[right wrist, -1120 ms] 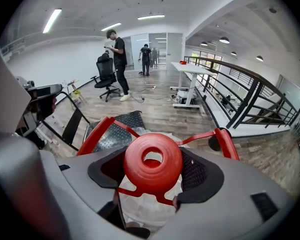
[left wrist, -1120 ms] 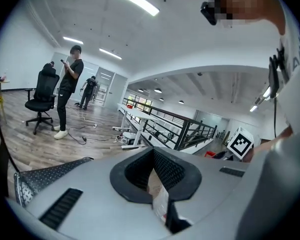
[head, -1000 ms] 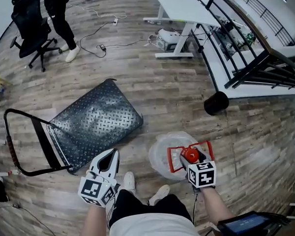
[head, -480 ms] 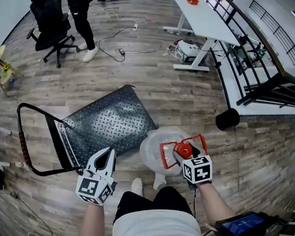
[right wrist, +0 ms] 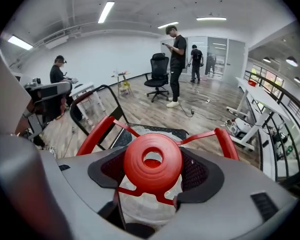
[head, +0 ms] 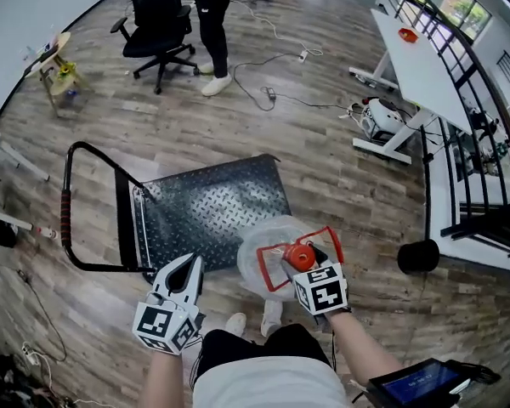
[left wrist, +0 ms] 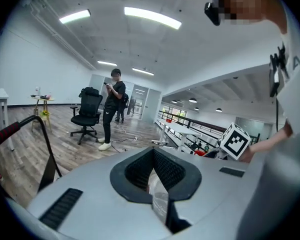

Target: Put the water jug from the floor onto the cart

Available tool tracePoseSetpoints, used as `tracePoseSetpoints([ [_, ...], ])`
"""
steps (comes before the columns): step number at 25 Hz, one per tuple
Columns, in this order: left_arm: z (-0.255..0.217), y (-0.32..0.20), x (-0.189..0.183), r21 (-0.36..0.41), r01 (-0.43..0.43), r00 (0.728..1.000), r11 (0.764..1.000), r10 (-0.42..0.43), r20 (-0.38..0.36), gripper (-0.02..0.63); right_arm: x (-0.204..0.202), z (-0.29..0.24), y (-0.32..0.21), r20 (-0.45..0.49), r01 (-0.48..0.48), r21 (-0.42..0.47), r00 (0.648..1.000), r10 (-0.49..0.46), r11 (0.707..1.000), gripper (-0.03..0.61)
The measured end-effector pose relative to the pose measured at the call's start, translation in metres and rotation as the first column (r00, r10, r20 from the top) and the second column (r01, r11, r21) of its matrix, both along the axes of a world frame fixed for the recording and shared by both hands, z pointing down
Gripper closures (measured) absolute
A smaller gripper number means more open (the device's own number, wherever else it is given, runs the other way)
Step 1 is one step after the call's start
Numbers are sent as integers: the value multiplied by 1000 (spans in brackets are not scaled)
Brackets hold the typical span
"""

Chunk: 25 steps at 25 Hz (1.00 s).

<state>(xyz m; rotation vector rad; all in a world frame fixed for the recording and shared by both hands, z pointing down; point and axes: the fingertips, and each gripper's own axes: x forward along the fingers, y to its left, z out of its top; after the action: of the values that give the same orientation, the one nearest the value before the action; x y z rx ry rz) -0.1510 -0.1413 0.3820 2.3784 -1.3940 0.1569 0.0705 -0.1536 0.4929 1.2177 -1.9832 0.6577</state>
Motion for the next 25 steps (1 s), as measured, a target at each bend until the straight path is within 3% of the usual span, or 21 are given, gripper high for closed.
tracePoseSetpoints([
  [6,-10,1,-2,9,140,990,990,-140,-2,614,-20,8,-38,11,143,-10,990,-143,990,264],
  [12,0,-9,-18,-10,205,979,979,-205,-6,615,-37,16,-65,-23,221,-14,975,-222,975,264],
  [18,10,-37,-47,-16,194,981,981,-194,-6,614,-55,28,-95,-54,220,-18,974,-220,975,264],
  [25,25,-79,-84,-22,138,990,990,-138,10,614,-72,49,-135,-53,151,-7,987,-151,988,264],
])
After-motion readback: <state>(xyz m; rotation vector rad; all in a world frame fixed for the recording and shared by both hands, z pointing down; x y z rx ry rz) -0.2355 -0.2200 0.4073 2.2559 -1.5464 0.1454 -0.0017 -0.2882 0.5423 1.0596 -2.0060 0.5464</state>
